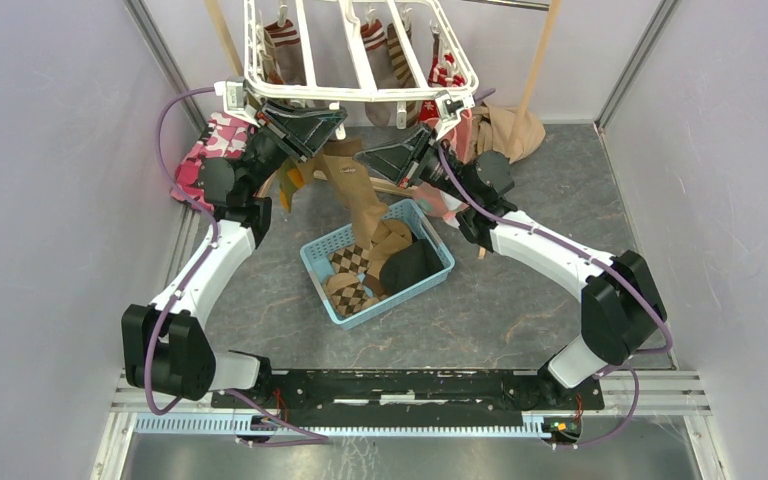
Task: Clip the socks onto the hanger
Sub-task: Clamp the sock onto the hanger.
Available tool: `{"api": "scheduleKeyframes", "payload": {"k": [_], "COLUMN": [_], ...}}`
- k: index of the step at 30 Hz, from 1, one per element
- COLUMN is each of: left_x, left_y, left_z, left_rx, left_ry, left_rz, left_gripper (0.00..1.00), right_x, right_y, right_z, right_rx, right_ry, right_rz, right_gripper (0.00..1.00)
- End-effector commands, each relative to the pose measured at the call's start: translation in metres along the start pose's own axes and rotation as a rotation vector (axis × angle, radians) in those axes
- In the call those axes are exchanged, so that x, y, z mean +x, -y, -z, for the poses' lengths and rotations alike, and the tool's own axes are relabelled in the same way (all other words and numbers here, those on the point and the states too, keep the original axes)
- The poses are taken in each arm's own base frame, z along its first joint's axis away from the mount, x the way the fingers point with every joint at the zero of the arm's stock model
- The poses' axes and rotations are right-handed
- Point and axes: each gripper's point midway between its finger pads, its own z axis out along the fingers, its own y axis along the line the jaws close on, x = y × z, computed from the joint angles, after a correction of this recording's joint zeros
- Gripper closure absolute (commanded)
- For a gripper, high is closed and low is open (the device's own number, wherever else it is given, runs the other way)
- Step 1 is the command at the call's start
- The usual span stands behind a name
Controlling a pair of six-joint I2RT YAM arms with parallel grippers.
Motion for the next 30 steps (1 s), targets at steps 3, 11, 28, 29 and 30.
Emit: {"api": "scheduleKeyframes", "payload": {"k": [3, 11, 28, 29, 30], "left_x": [-0.022, -0.019, -0.015, -0.015, -0.015], "left_y": [0.026, 0.025, 0.023, 0.023, 0.023], "left_z": [-0.007, -0.005, -0.004, -0.004, -0.004], "left_rx": [0.084, 0.087, 0.087, 0.089, 0.088], "left_ry": [0.053, 0.049, 0.038, 0.037, 0.037], "left_rz": [-0.014, -0.008, -0.004, -0.004, -0.004], "left_gripper": [0.87, 0.87, 0.86, 0.86, 0.87], "right_x": [-0.012, -0.018, -0.025, -0.025, -0.026], "right_y": [-0.01, -0.013, -0.017, -0.018, -0.019], "right_z": [-0.001, -0.005, -0.01, -0.01, -0.011], "right_rx": [-0.033, -0.045, -0.073, -0.076, -0.078], "right_ry": [0.049, 0.066, 0.091, 0.093, 0.093], "right_rz": [0.013, 0.0, -0.031, -0.033, -0.035], "right_gripper": [1.0, 1.0, 1.0, 1.0, 1.0]}}
